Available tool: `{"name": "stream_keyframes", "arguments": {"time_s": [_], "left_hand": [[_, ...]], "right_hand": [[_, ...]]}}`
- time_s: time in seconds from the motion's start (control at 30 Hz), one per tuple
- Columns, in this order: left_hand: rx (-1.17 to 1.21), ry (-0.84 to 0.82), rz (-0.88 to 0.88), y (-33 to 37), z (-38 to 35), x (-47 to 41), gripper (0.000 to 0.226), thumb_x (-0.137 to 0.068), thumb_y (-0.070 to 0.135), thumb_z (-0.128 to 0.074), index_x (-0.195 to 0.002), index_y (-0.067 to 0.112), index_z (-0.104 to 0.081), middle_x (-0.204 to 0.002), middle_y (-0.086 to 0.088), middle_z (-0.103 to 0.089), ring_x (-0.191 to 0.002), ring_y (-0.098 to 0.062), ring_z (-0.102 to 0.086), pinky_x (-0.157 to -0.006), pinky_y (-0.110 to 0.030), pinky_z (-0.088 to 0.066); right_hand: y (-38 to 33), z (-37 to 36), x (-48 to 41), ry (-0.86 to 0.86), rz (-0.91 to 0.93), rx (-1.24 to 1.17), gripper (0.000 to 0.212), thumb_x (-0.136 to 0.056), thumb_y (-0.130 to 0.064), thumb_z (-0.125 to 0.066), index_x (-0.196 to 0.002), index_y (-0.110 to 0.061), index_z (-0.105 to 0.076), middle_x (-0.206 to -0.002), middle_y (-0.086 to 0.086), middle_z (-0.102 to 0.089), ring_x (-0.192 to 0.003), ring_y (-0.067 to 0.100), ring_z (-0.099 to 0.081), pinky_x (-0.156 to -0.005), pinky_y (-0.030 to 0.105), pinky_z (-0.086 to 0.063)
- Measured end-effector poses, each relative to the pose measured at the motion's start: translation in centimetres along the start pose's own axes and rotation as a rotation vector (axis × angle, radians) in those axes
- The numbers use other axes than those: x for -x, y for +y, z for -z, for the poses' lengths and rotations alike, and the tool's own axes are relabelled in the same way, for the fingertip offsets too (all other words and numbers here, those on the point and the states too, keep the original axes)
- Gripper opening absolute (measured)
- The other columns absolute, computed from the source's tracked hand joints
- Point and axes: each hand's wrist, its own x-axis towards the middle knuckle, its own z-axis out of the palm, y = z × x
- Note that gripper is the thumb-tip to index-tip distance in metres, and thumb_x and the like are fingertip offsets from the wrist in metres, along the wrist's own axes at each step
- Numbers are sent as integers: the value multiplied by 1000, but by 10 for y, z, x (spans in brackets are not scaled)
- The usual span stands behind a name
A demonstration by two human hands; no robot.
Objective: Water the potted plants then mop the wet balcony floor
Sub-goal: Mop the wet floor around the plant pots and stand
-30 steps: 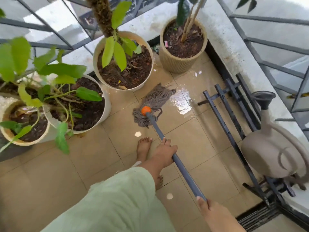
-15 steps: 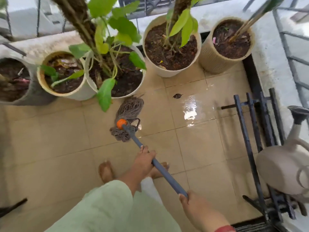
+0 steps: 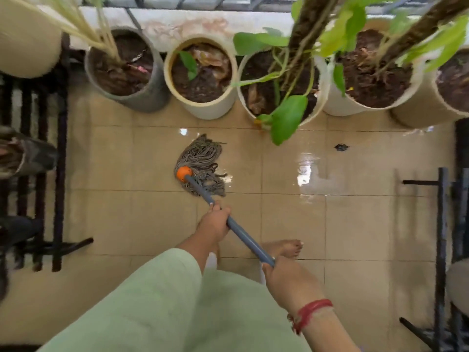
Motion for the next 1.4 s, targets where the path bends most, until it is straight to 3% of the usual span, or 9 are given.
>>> {"name": "stream_keyframes", "arguments": {"time_s": [0.1, 0.2, 0.27, 0.37, 0.5, 0.6, 0.83, 1.2, 1.4], "left_hand": [[61, 47, 94, -51, 13, 5, 28, -90, 20, -56, -117, 13, -49, -134, -18, -36, -126, -37, -37, -101, -45, -41], [99, 69, 184, -107, 25, 8, 33, -91, 17, -54, -122, 11, -46, -132, -20, -37, -122, -39, -40, -100, -46, -42], [104, 88, 242, -139, 34, 10, 33, -91, 13, -53, -123, 9, -46, -134, -22, -36, -120, -39, -43, -99, -46, -42], [160, 125, 328, -172, 42, 22, 29, -93, 11, -51, -121, 8, -48, -138, -23, -33, -118, -41, -46, -99, -45, -42], [239, 314, 290, -173, 49, 46, 22, -92, 28, -57, -102, 9, -54, -119, -17, -48, -110, -36, -50, -94, -44, -44], [206, 414, 172, -134, 60, 53, 27, -90, 42, -57, -82, 17, -51, -104, -12, -56, -107, -30, -49, -97, -42, -37], [44, 294, -133, 9, 65, 17, 44, -90, 53, -52, -95, 11, -62, -116, -12, -59, -126, -25, -44, -114, -39, -18], [246, 267, -407, 234, -50, -27, 19, -83, 20, -69, -85, 5, -58, -97, -17, -53, -98, -33, -52, -97, -46, -42], [153, 180, -541, 341, -72, -72, 16, -87, 10, -63, -96, 4, -51, -112, -20, -46, -118, -40, -39, -102, -44, -34]], "right_hand": [[-52, -10, -14, -1, 15, 234, 44, -101, -37, -27, -129, -11, -48, -122, 13, -58, -115, 30, -54, -87, 29, -44], [-105, -13, -30, -37, 54, 269, 44, -101, -37, -26, -126, -11, -52, -124, 9, -59, -116, 27, -55, -65, 20, -38], [-136, -15, -39, -70, 119, 231, 46, -101, -38, -28, -133, -10, -47, -130, 11, -56, -118, 27, -54, -82, 29, -44], [-172, -23, -46, -131, 211, 304, 49, -102, -35, -28, -144, -9, -34, -147, 11, -40, -133, 25, -40, -102, 33, -36], [-175, -17, -42, -32, 279, 350, 42, -99, -37, -34, -128, -11, -51, -125, 11, -58, -112, 27, -58, -81, 32, -44], [-141, 18, -22, 2, 290, 319, 37, -98, -41, -35, -115, -14, -55, -104, 9, -60, -95, 27, -57, -73, 30, -39], [-2, 76, 20, 30, 128, 125, 38, -96, -52, -34, -72, -24, -46, -74, -3, -55, -73, 19, -54, -55, 25, -35], [208, 80, 49, 73, -191, -265, 41, -95, -53, -35, -78, -20, -51, -69, -1, -57, -65, 14, -54, -52, 22, -34], [287, 94, 40, 154, -295, -379, 39, -97, -51, -30, -75, -23, -44, -69, -3, -51, -60, 8, -44, -51, 21, -30]]}}
